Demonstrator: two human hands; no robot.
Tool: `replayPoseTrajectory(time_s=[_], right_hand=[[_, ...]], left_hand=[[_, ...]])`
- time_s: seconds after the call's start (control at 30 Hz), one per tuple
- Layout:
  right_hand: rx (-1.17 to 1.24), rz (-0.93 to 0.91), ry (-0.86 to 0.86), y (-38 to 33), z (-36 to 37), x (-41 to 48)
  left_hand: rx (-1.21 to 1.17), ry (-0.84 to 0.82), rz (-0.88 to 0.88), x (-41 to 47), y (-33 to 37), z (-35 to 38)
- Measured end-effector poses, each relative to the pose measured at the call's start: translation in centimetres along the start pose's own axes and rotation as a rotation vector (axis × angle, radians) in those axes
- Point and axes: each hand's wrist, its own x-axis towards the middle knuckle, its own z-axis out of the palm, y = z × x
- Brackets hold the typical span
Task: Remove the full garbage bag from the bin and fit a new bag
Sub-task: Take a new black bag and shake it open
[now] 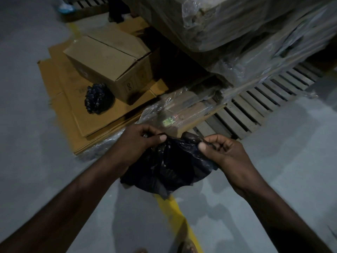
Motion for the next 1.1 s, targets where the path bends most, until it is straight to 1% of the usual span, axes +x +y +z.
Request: replayPoseTrajectory(time_s=[0.07, 0.2, 0.33, 0.43, 0.53, 0.7, 0.8, 0.9, 1.0, 1.1], right_hand=[[0.002, 0.025, 0.049, 0.0, -0.4, 0.0], [-0.018, 0.041, 0.12, 0.1, -1.4, 0.3], [-0.035, 0.036, 0.27, 0.2, -2.1, 0.8], [-0.037, 0.001, 0.371, 0.5, -2.5, 1.4], [-0.071, -0.057, 0.447, 0.8, -3.3, 2.2], [-0.06, -0.183, 0.492, 1.0, -4.3, 3.4], [-0.033, -0.276, 0.508, 0.9, -4.3, 3.7], [0.034, -0.337, 0.566, 0.6, -4.6, 4.1], [0.069, -0.354, 0.606, 0.2, -5.2, 4.4], [0.089, -0.286, 0.641, 0.2, -5.3, 4.2]], left_hand=[[0.042, 0.004, 0.061, -0.1, 0.3, -0.6], [0.04, 0.006, 0.111, -0.2, 0.9, -1.8], [0.091, -0.028, 0.209, -0.5, 0.9, -2.8], [0.143, -0.056, 0.249, -1.1, 0.5, -3.5], [0.154, -0.035, 0.289, -1.3, -0.5, -4.0], [0.1, 0.008, 0.288, -1.3, -2.1, -4.6], [0.258, 0.01, 0.274, -1.3, -2.5, -4.9], [0.422, -0.037, 0.278, -1.7, -2.6, -5.2], [0.438, -0.07, 0.29, -2.7, -2.6, -5.1], [0.355, 0.017, 0.295, -3.8, -2.6, -4.5]])
